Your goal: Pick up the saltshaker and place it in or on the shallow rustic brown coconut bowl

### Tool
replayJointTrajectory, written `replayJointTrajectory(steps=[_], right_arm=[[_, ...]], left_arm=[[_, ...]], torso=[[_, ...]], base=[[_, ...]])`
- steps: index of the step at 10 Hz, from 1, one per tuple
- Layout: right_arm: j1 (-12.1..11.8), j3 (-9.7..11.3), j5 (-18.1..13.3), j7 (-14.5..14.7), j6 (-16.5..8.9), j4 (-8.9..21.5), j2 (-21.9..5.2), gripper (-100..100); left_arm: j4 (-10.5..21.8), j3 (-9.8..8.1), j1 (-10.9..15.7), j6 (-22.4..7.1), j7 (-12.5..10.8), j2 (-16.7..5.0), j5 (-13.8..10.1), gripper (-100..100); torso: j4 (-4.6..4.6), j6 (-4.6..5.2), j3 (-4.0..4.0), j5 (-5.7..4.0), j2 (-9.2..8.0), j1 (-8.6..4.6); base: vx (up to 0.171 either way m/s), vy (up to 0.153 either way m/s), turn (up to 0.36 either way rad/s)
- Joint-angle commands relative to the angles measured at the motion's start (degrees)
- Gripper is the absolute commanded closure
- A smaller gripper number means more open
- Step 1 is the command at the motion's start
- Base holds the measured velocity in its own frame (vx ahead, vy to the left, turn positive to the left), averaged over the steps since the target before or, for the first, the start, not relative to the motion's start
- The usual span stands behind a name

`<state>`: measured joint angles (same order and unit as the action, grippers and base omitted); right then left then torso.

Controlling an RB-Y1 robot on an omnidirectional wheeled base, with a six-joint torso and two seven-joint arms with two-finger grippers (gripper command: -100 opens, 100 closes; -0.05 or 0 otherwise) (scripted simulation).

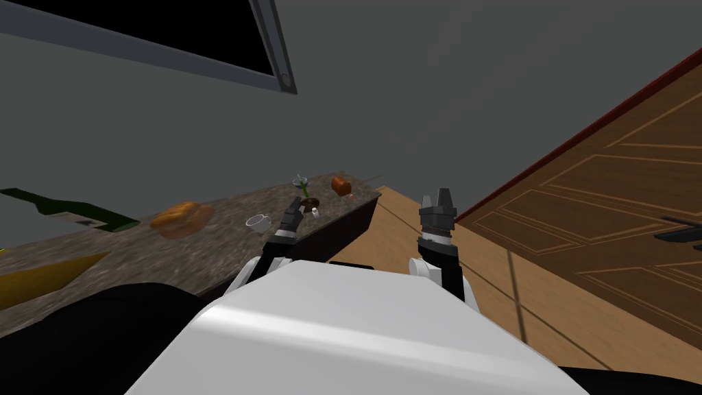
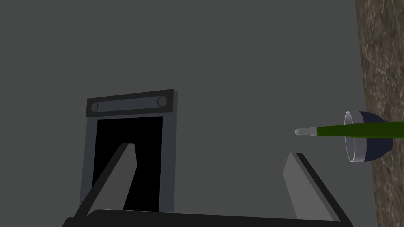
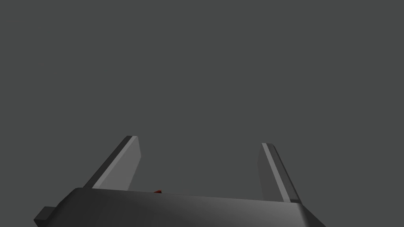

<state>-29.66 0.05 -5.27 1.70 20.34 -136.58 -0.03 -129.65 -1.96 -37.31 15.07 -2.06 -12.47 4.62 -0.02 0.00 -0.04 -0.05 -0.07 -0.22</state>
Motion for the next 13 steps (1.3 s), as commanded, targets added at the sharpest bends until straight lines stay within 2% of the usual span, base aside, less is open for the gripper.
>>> replayJointTrajectory(steps=[1, 7, 13], right_arm=[[0.0, 0.0, 0.0, 0.0, 0.0, 0.0, 0.0, 0], [0.0, 0.0, 0.0, 0.0, 0.0, 0.0, 0.0, 0], [0.0, 0.0, 0.0, 0.0, 0.0, 0.0, 0.0, 0]], left_arm=[[-0.7, -0.07, -2.4, -2.8, 0.4, -1.3, -0.4, -100], [-3.1, -0.11, -10.6, -11.5, 2.3, -5.5, -0.7, -100], [-4.6, -1.00, -17.1, -18.1, 4.4, -10.1, 0.9, -100]], torso=[[0.00, 0.00, 0.00, 0.00, 0.00, 0.00], [0.01, 0.00, 0.04, 0.03, 0.07, 0.13], [0.03, 0.00, 0.08, 0.06, 0.14, 0.27]], base=[[-0.007, -0.058, -0.083], [0.003, -0.034, -0.090], [0.020, 0.000, -0.118]])
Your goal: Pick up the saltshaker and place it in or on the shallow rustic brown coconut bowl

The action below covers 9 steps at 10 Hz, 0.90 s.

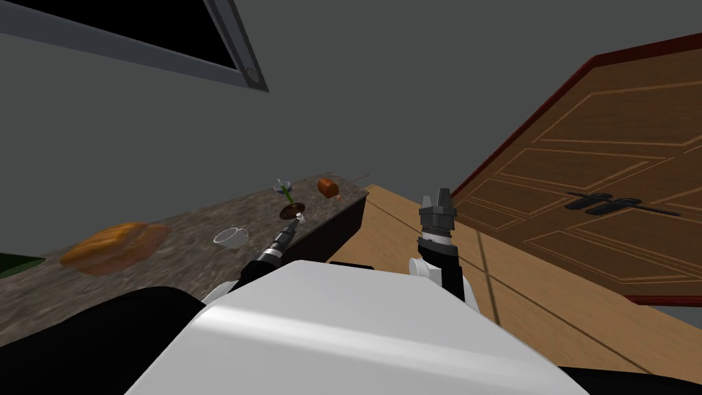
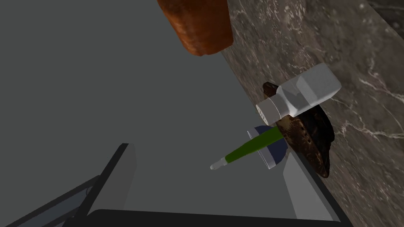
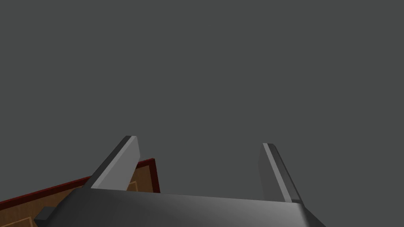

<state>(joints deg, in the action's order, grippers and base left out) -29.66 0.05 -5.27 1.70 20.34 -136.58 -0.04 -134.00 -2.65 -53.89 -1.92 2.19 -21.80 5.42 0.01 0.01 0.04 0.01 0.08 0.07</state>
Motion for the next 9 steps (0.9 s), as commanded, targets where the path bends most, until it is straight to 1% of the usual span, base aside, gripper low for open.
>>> replayJointTrajectory(steps=[1, 4, 9], right_arm=[[0.0, 0.0, 0.0, 0.0, 0.0, 0.0, 0.0, 0], [0.0, 0.0, 0.0, 0.0, 0.0, 0.0, 0.0, 0], [0.0, 0.0, 0.0, 0.0, 0.0, 0.0, 0.0, 0]], left_arm=[[-0.3, -0.57, -1.5, -2.1, 0.5, -1.8, 0.6, -100], [-0.3, -1.53, -4.7, -5.2, 1.7, -5.2, 2.4, -100], [0.4, -3.52, -10.1, -10.7, 3.7, -12.1, 6.2, -100]], torso=[[0.00, 0.00, 0.00, 0.00, 0.00, 0.00], [0.01, 0.00, 0.02, 0.00, 0.04, 0.02], [0.02, -0.01, 0.07, 0.01, 0.11, 0.04]], base=[[0.027, 0.017, -0.165], [0.036, 0.016, -0.188], [0.048, 0.020, -0.218]])
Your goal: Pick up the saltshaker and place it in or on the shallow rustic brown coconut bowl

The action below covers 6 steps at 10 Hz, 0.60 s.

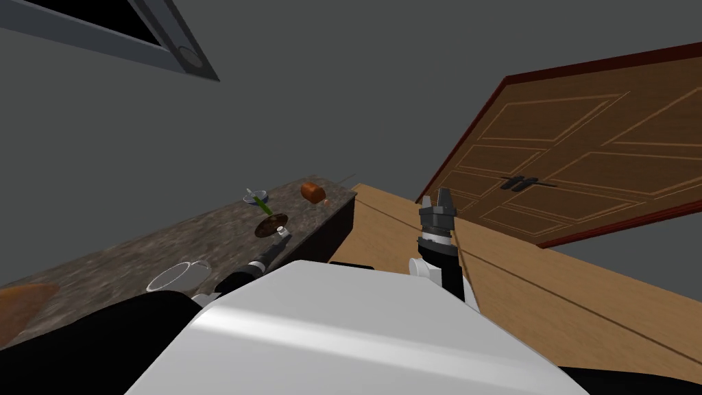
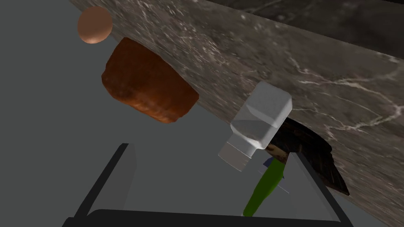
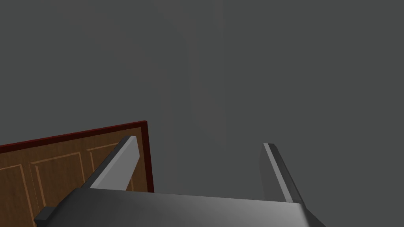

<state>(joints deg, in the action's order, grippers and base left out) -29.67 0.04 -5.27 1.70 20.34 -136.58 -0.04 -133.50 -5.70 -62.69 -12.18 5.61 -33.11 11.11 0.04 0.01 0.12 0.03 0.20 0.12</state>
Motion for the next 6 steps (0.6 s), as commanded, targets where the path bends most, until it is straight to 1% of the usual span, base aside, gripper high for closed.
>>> replayJointTrajectory(steps=[1, 4, 5, 6], right_arm=[[0.0, 0.0, 0.0, 0.0, 0.0, 0.0, 0.0, 0], [0.0, 0.0, 0.0, 0.0, 0.0, 0.0, 0.0, 0], [0.0, 0.0, 0.0, 0.0, 0.0, 0.0, 0.0, 0], [0.0, 0.0, 0.0, 0.0, 0.0, 0.0, 0.0, 0]], left_arm=[[0.1, -0.89, -2.3, -1.4, 0.6, -2.0, 1.2, -100], [0.8, -2.07, -4.9, -4.2, 1.6, -5.0, 3.3, -100], [1.2, -2.75, -6.2, -5.5, 2.1, -6.3, 4.4, -100], [1.4, -3.04, -6.6, -6.1, 2.3, -6.8, 4.9, -100]], torso=[[0.00, 0.00, 0.00, 0.00, 0.00, 0.00], [0.00, -0.01, 0.00, 0.00, 0.01, -0.01], [0.00, -0.01, 0.00, 0.00, 0.00, 0.01], [0.00, 0.00, 0.01, 0.01, 0.02, 0.07]], base=[[0.052, 0.028, -0.232], [0.050, 0.030, -0.199], [0.056, 0.048, -0.266], [0.058, 0.055, -0.196]])
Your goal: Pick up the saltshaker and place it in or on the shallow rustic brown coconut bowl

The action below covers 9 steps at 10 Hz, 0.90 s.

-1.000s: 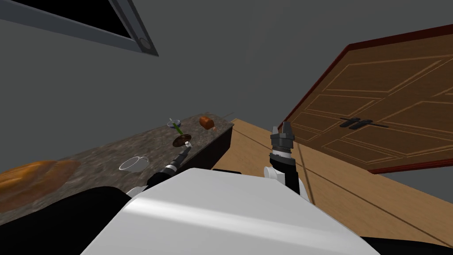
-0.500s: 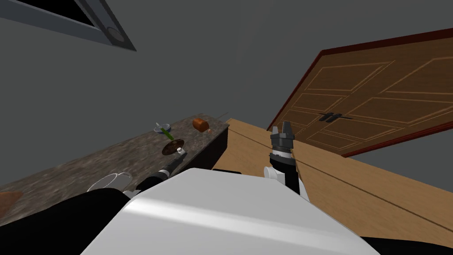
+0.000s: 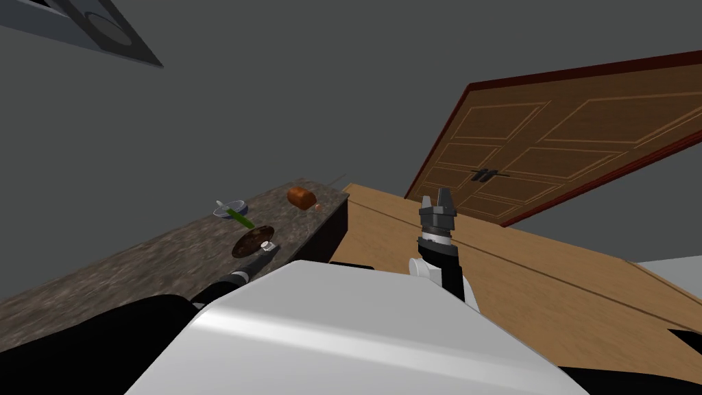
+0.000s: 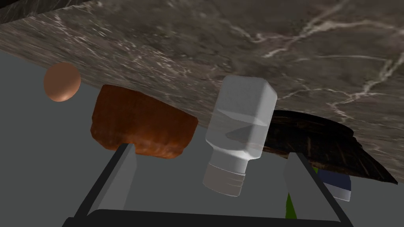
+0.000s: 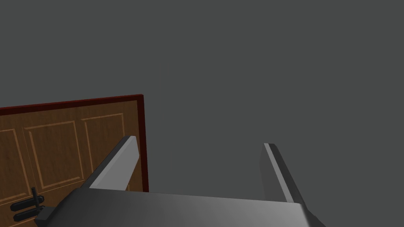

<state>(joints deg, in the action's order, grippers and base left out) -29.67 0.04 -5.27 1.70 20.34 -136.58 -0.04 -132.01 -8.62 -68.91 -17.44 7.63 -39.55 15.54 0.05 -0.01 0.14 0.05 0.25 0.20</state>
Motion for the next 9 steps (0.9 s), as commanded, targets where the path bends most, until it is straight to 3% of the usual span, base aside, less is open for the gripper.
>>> replayJointTrajectory(steps=[1, 2, 3, 4, 6, 7, 9], right_arm=[[0.0, 0.0, 0.0, 0.0, 0.0, 0.0, 0.0, 0], [0.0, 0.0, 0.0, 0.0, 0.0, 0.0, 0.0, 0], [0.0, 0.0, 0.0, 0.0, 0.0, 0.0, 0.0, 0], [0.0, 0.0, 0.0, 0.0, 0.0, 0.0, 0.0, 0], [0.0, 0.0, 0.0, 0.0, 0.0, 0.0, 0.0, 0], [0.0, 0.0, 0.0, 0.0, 0.0, 0.0, 0.0, 0], [0.0, 0.0, 0.0, 0.0, 0.0, 0.0, 0.0, 0]], left_arm=[[0.3, -0.76, -1.1, -1.7, 0.5, -1.1, 1.1, -100], [0.2, -0.31, -0.7, -1.0, 0.4, -0.4, 0.8, -100], [0.2, -0.36, -0.7, -1.2, 0.5, -0.5, 0.9, 0], [2.0, -0.14, 0.6, -0.6, 0.6, -0.1, 0.9, -100], [2.3, -0.04, 0.9, -0.7, 0.6, -0.1, 0.9, -100], [2.4, -0.02, 1.0, -0.7, 0.6, -0.1, 0.9, 100], [2.4, -0.03, 1.0, -0.7, 0.6, -0.1, 0.9, 100]], torso=[[0.00, 0.00, 0.00, 0.00, 0.00, 0.00], [0.00, -0.01, 0.01, 0.02, 0.01, 0.13], [-0.02, -0.03, -0.04, 0.01, -0.08, -0.01], [-0.04, -0.03, -0.09, -0.03, -0.16, -0.16], [-0.02, -0.02, -0.05, -0.05, -0.09, -0.23], [-0.03, -0.04, -0.08, -0.06, -0.13, -0.24], [-0.04, -0.01, -0.09, -0.03, -0.17, -0.26]], base=[[0.060, 0.096, -0.148], [0.026, 0.055, -0.033], [0.005, 0.010, 0.003], [0.021, 0.002, -0.054], [0.027, 0.001, -0.034], [0.000, 0.000, 0.000], [0.000, 0.000, 0.000]])
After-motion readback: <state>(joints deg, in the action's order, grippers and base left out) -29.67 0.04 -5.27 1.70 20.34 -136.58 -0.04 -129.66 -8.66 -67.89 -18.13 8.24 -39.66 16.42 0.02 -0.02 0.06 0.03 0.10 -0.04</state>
